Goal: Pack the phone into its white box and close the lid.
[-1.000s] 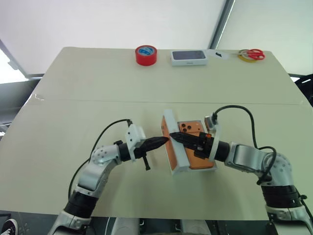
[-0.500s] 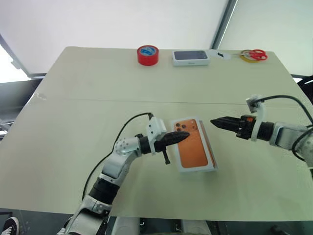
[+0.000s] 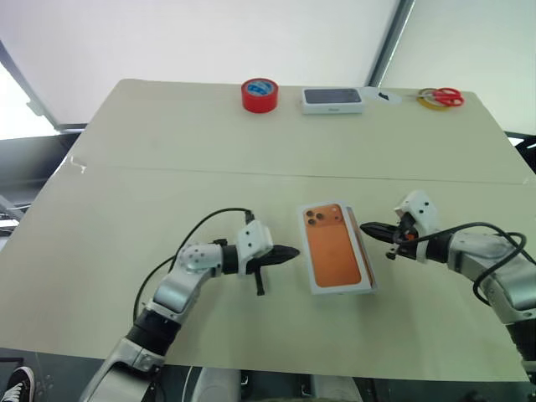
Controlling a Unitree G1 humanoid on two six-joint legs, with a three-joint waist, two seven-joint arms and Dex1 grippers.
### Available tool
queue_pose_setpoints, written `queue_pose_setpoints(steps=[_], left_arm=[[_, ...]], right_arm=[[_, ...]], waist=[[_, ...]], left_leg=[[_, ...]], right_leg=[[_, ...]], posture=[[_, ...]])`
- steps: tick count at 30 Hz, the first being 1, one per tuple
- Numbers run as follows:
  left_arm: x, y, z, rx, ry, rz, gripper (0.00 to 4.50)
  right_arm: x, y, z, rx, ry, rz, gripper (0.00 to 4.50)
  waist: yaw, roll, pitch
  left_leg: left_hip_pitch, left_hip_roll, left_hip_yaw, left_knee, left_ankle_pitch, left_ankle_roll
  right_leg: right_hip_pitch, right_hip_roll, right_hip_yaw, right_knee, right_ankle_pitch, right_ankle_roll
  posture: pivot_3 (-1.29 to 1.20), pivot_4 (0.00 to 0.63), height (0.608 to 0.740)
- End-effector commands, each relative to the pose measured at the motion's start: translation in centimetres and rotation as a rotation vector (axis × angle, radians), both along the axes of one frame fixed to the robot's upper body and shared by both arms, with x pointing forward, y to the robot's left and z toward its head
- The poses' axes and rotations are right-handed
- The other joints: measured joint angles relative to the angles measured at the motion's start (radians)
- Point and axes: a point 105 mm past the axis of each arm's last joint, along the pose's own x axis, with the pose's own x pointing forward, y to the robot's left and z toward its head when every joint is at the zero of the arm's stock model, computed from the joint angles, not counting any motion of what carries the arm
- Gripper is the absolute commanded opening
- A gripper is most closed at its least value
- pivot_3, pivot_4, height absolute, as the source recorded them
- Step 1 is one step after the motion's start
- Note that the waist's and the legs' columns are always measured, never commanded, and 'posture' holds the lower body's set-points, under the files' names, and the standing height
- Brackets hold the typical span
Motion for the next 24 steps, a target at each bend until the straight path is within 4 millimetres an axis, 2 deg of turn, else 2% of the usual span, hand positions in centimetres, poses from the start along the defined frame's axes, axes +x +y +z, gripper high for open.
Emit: queue_pose_setpoints(steps=[1,3,7,13,17,20,24], left_arm=[[0.3,-1.2,0.5,-0.002,-0.037,-0.022,0.00],[0.5,-1.5,0.8,-0.014,-0.055,-0.020,0.00],[1.1,-2.5,2.9,-0.095,-0.073,-0.019,0.00],[1.5,-2.2,2.8,-0.097,-0.064,0.001,0.00],[1.4,-1.9,2.3,-0.081,-0.069,0.004,0.00],[1.4,-1.6,2.5,-0.092,-0.069,0.016,0.00],[1.4,-1.3,2.1,-0.087,-0.041,0.029,0.00]], right_arm=[[0.0,0.5,2.5,-0.022,-0.101,0.049,0.02],[0.1,0.1,2.5,-0.058,-0.115,0.044,0.02],[0.2,-0.7,2.3,-0.102,-0.115,0.036,0.02],[0.0,-0.9,1.1,-0.177,-0.103,0.068,0.02],[0.5,-1.4,1.2,-0.191,-0.120,0.047,0.02],[0.8,-0.8,4.0,-0.065,-0.197,0.058,0.02],[0.4,0.5,6.2,0.066,-0.237,0.108,0.02]], waist=[[-0.002,0.000,0.000],[-0.002,0.000,0.000],[0.001,0.000,0.000],[-0.002,0.000,0.000],[-0.001,0.000,0.000],[-0.002,0.000,0.000],[0.000,0.000,0.000]], left_leg=[[0.000,0.000,0.000,0.000,0.000,0.000],[0.000,0.000,0.000,0.000,0.000,0.000],[0.000,0.000,0.000,0.000,0.000,0.000],[0.000,0.000,0.000,0.001,0.001,-0.001],[0.000,0.000,0.000,0.001,0.001,-0.001],[0.000,0.000,0.000,0.002,0.001,-0.001],[0.000,0.000,0.000,0.002,0.001,-0.001]], right_leg=[[0.000,0.000,0.000,0.000,0.000,0.000],[-0.001,0.000,0.000,0.001,0.000,0.000],[0.000,0.000,0.000,0.001,0.000,0.000],[0.000,0.000,0.000,0.001,0.000,0.000],[0.000,0.000,0.000,0.001,0.000,0.000],[0.000,0.000,0.000,0.001,0.000,0.000],[0.000,0.000,0.000,0.001,0.000,0.000]], posture=[[0.00,0.150,0.730],[0.00,0.150,0.730],[0.00,0.150,0.730],[0.00,0.150,0.730],[0.00,0.150,0.730],[0.00,0.150,0.730],[0.00,0.150,0.730]])
